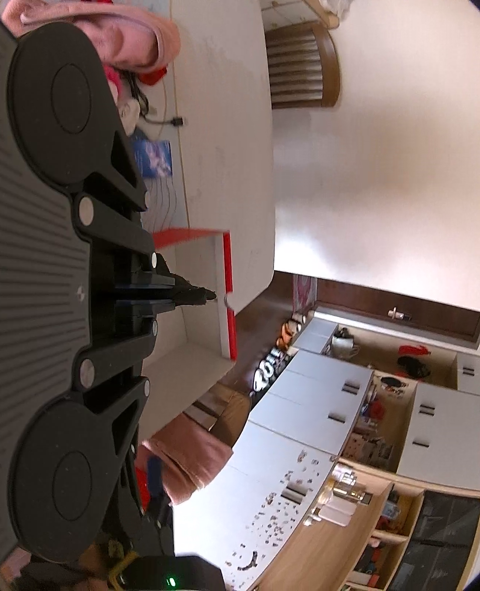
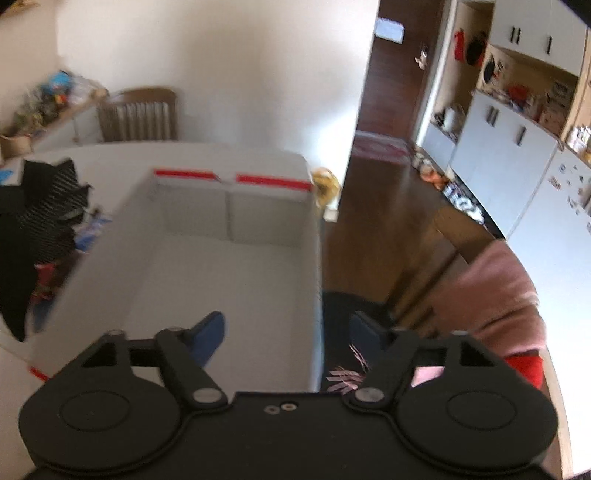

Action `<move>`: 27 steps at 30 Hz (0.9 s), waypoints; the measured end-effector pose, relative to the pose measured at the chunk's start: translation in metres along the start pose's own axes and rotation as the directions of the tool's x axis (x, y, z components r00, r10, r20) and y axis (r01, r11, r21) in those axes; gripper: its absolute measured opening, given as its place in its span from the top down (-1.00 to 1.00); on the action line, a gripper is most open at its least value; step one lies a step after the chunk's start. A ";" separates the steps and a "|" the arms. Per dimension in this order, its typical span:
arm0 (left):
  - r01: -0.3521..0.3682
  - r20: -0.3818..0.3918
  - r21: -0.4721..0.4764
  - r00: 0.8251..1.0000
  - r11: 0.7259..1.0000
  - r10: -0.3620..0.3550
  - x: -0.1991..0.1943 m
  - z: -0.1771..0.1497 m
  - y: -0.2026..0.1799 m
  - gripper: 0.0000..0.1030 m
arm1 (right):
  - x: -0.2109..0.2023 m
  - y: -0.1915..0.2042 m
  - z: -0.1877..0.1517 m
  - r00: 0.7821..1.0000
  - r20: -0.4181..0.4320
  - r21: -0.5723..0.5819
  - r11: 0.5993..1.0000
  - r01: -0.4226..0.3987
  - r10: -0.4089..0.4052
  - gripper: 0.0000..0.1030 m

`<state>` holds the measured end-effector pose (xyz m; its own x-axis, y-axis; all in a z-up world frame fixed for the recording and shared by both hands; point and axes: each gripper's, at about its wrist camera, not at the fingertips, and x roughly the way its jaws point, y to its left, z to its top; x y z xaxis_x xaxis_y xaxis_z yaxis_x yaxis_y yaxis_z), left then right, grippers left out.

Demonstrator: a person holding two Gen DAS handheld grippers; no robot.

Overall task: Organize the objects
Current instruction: 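Carry the black gloves into the red-and-white box and open the left tool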

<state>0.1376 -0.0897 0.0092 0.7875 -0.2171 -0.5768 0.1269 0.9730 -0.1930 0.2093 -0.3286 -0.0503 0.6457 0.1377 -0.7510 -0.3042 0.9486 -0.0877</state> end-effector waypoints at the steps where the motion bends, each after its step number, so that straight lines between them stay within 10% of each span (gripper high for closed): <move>1: 0.003 0.000 0.009 1.000 1.000 -0.003 0.002 0.002 -0.004 0.93 | 0.004 -0.001 -0.001 1.000 -0.014 0.003 1.000 0.001 -0.001 -0.08; 14: 0.051 -0.127 0.130 0.991 0.990 -0.035 0.086 0.011 -0.049 0.93 | 0.019 -0.014 -0.009 0.996 -0.075 0.025 0.999 -0.049 0.050 0.71; 27: 0.042 -0.305 0.200 0.952 0.979 0.022 0.152 -0.020 -0.055 0.93 | 0.019 -0.018 -0.008 0.992 -0.085 0.021 0.996 -0.089 0.091 0.94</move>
<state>0.2383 -0.1780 -0.0833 0.5681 -0.2098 -0.7958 0.2778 0.9591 -0.0546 0.2212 -0.3453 -0.0680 0.5533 0.1982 -0.8091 -0.3457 0.9383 -0.0067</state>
